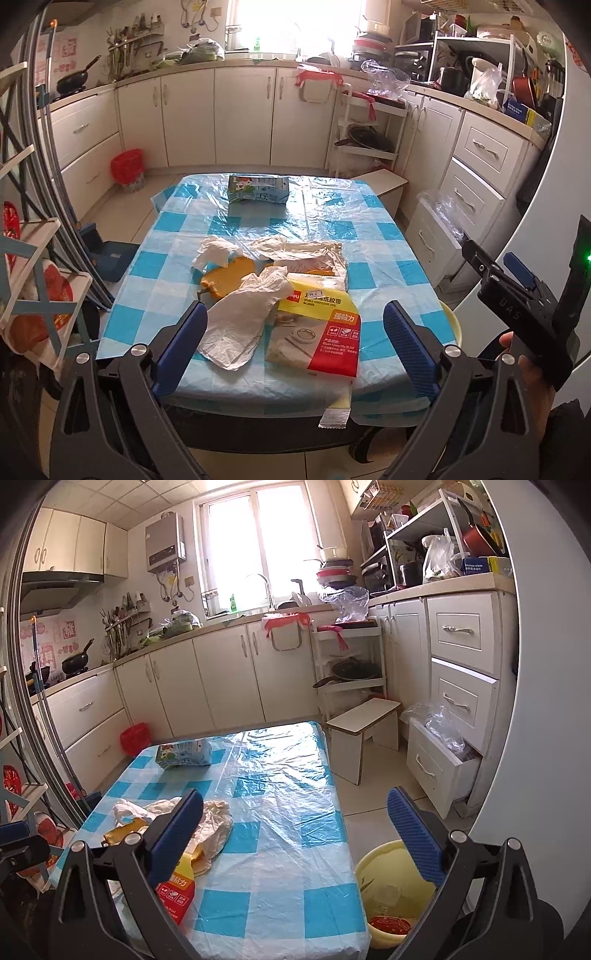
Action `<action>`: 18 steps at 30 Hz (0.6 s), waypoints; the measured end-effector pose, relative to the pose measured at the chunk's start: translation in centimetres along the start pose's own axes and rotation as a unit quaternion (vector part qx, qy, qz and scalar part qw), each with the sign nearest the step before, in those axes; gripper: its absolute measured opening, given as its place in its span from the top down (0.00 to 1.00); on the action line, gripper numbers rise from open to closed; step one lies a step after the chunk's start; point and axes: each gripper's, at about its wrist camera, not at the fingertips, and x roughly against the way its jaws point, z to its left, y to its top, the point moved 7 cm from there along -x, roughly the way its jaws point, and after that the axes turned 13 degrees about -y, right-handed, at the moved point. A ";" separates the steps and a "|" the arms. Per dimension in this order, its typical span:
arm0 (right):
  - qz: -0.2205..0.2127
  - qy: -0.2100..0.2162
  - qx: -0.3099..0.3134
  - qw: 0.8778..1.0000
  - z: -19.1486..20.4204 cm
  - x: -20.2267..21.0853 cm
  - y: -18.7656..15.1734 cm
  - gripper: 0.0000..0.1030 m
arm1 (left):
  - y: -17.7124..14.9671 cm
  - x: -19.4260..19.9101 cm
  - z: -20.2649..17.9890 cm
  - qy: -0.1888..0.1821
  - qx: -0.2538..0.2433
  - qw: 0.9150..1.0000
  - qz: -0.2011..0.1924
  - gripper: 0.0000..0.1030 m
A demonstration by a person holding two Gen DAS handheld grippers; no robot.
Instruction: Collect trash
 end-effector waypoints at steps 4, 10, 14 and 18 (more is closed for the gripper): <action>0.002 -0.008 0.008 1.000 0.2 0.0 -0.5 0.07 | 0.1 0.8 0.6 0.002 0.012 1.000 -0.009 0.09; 0.012 -0.025 0.007 1.000 -0.6 -0.6 -1.0 0.07 | 0.2 1.3 0.9 0.001 0.016 1.000 -0.012 0.09; 0.016 -0.030 0.008 0.999 -0.7 -0.7 -1.3 0.07 | 0.3 1.5 1.1 0.001 0.019 1.000 -0.013 0.09; 0.020 -0.029 0.012 0.999 -0.5 -0.9 -1.4 0.07 | 0.2 1.5 1.1 0.001 0.020 1.000 -0.012 0.08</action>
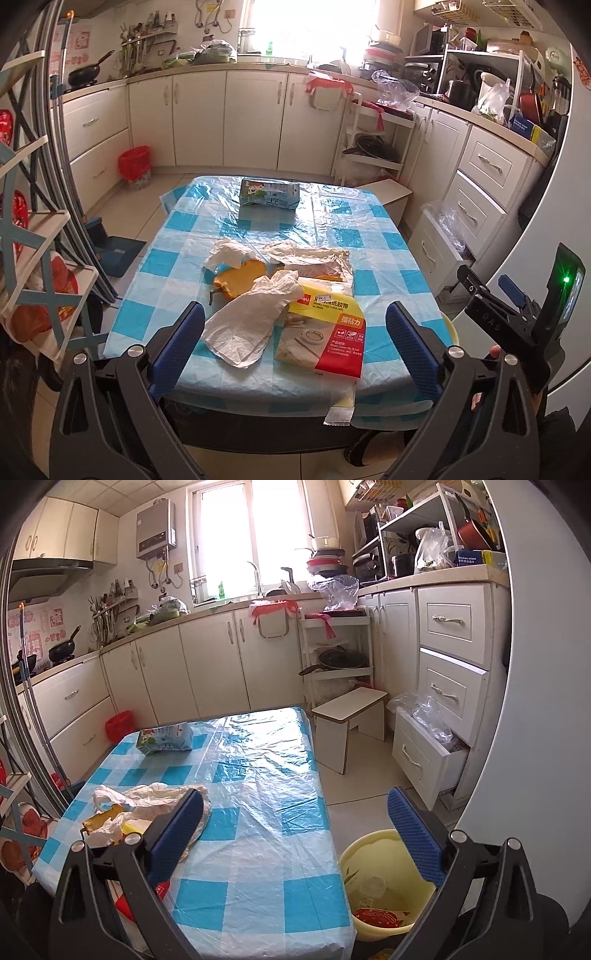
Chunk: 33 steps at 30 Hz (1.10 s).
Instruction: Collect trash
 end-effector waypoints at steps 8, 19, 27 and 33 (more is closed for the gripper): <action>0.005 -0.001 0.001 1.000 0.0 -0.2 -0.1 0.07 | -0.3 -0.1 0.1 -0.001 0.003 1.000 0.005 0.08; 0.003 -0.002 0.004 1.000 0.3 -0.2 -0.1 0.07 | -0.3 -0.1 0.2 0.000 0.005 1.000 0.005 0.08; 0.003 -0.001 0.005 1.000 0.4 -0.2 -0.1 0.07 | -0.4 -0.1 0.3 0.001 0.008 1.000 0.007 0.08; 0.002 -0.001 0.004 1.000 0.4 -0.2 0.0 0.07 | -0.5 -0.1 0.4 0.001 0.008 1.000 0.007 0.08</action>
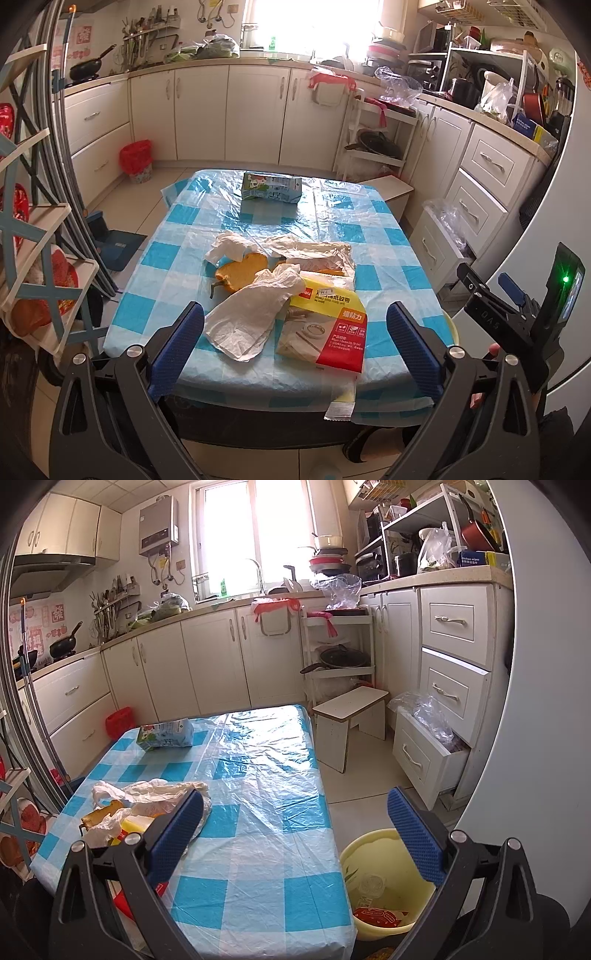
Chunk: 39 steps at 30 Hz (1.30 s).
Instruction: Collect trash
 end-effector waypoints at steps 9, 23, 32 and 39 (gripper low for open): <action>-0.002 0.000 -0.001 1.000 0.0 0.1 0.0 0.07 | -0.1 0.0 0.0 0.001 0.001 1.000 0.000 0.08; -0.006 0.004 -0.003 1.000 -0.2 0.4 0.4 0.07 | -0.5 0.0 0.0 0.002 0.001 1.000 0.003 0.08; -0.008 0.006 -0.006 1.000 -0.5 0.4 0.5 0.07 | -0.8 0.1 0.0 0.004 0.003 1.000 0.005 0.08; -0.009 0.007 -0.007 1.000 -0.5 0.5 0.5 0.07 | -0.7 0.1 0.0 0.004 0.003 1.000 0.005 0.08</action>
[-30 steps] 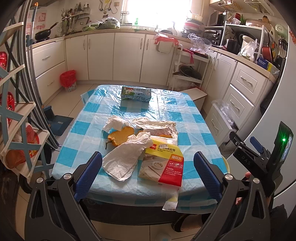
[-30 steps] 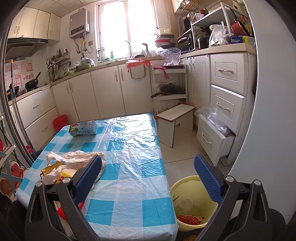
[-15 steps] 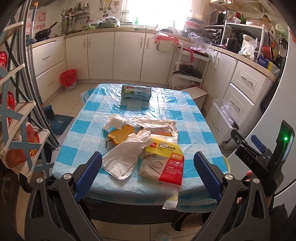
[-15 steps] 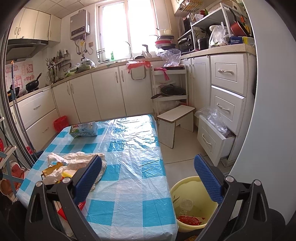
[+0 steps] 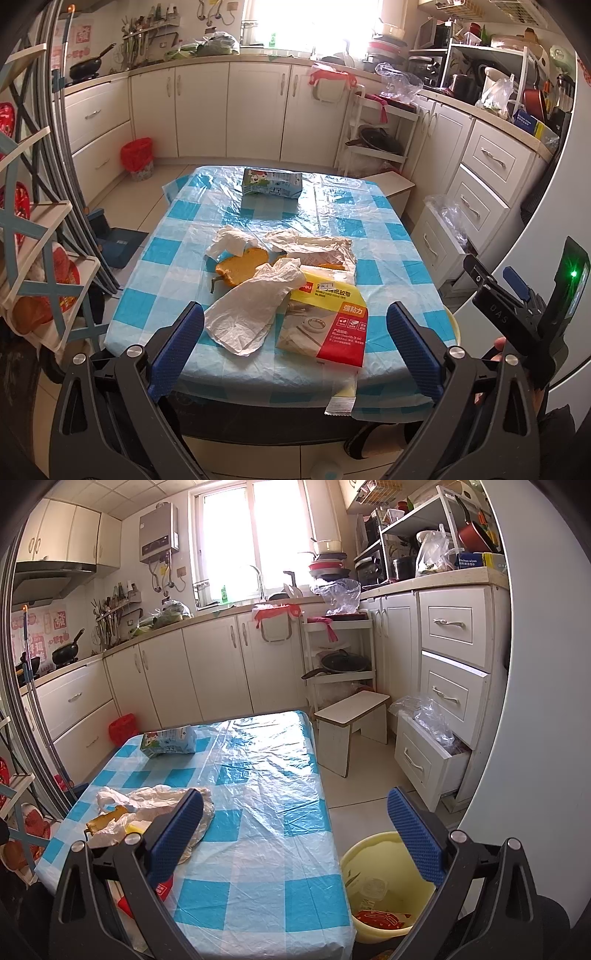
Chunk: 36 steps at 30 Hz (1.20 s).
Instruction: Collect trash
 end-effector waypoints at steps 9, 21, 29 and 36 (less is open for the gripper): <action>-0.001 0.001 0.000 1.000 0.0 0.1 0.0 0.07 | -0.1 0.0 0.1 0.002 0.000 1.000 0.000 0.08; -0.004 0.002 -0.001 1.000 0.1 0.2 0.2 0.07 | -0.2 0.1 0.3 0.005 0.000 1.000 0.001 0.08; -0.010 0.008 0.001 1.000 0.4 0.6 0.4 0.07 | -2.0 0.5 4.5 0.026 0.033 0.999 0.009 0.08; -0.016 0.020 0.008 1.000 1.1 0.8 0.4 0.07 | -3.7 -0.2 8.0 0.037 0.065 0.997 0.025 0.08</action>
